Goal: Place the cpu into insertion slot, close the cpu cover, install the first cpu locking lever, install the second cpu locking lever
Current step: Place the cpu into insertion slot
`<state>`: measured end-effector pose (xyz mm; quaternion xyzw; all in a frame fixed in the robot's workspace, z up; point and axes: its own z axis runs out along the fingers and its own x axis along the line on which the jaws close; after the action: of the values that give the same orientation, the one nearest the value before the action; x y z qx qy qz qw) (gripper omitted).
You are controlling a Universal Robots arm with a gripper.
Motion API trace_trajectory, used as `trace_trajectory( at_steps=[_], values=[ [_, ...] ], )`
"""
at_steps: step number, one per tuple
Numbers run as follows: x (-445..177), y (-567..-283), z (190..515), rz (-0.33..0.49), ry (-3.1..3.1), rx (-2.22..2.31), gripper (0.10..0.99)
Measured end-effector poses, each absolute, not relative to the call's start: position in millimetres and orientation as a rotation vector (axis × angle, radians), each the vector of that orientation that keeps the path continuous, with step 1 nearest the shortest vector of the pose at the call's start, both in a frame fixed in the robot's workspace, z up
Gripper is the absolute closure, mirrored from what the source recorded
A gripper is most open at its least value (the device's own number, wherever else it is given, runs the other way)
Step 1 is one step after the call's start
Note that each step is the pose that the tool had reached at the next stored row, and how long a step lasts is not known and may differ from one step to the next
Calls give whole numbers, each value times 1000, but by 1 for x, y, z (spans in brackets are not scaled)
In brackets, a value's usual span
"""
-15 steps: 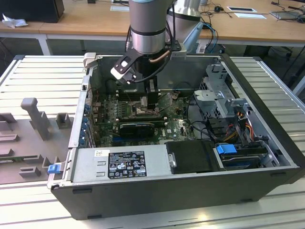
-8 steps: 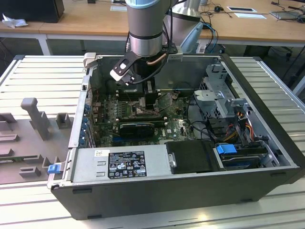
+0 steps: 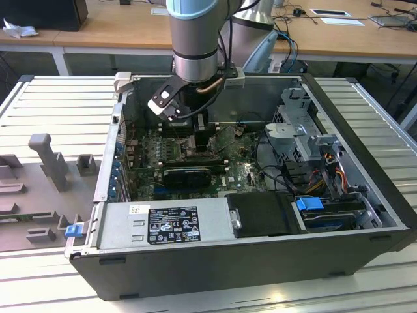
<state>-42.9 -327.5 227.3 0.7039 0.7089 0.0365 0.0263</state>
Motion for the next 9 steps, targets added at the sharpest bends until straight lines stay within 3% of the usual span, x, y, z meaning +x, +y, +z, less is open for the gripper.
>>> trace_trajectory(
  at_steps=[9],
  values=[
    [-45,-321,214,112,2190,2174,545]
  ],
)
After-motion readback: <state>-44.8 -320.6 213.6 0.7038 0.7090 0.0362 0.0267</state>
